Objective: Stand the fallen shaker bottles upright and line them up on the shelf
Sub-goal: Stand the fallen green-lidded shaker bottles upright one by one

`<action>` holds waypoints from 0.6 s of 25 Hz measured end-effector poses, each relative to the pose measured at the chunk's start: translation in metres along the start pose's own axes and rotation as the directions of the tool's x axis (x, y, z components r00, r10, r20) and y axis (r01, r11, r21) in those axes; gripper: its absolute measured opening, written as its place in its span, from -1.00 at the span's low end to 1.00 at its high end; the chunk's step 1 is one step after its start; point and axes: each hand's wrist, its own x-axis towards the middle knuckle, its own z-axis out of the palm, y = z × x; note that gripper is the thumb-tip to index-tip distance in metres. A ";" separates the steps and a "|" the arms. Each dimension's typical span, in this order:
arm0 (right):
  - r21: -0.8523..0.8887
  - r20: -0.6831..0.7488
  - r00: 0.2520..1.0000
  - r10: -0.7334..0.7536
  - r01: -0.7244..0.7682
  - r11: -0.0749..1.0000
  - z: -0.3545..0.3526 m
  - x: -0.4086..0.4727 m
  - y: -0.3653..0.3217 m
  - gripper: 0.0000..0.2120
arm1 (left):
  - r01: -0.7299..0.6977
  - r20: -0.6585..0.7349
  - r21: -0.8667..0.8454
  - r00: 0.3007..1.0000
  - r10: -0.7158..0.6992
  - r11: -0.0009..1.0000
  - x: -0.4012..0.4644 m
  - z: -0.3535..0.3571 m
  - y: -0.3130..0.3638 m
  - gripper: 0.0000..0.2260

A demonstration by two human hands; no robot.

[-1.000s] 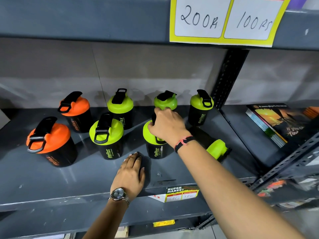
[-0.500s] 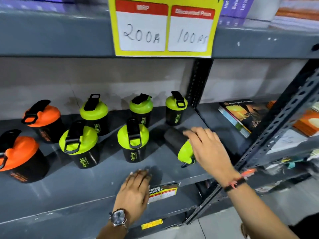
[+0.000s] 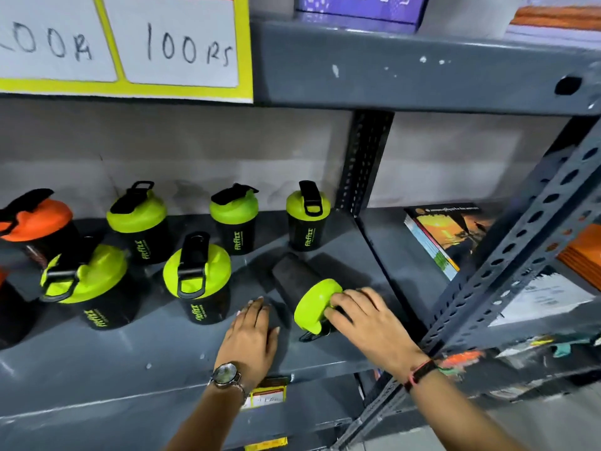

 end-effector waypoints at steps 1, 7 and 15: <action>0.003 0.006 1.000 -0.010 0.010 1.000 -0.001 0.002 0.003 -0.75 | 0.001 -0.007 -0.009 1.000 -0.001 1.000 0.001 0.001 0.000 -0.62; 0.127 0.141 0.980 0.139 -0.158 0.979 -0.032 0.040 0.040 -0.63 | 0.007 -0.039 -0.057 0.999 -0.010 0.998 0.000 0.003 -0.002 -0.61; 0.325 0.560 0.810 0.176 -0.410 0.852 -0.030 0.114 0.087 -0.60 | 0.020 -0.039 -0.051 0.999 -0.022 0.999 0.000 0.002 -0.002 -0.63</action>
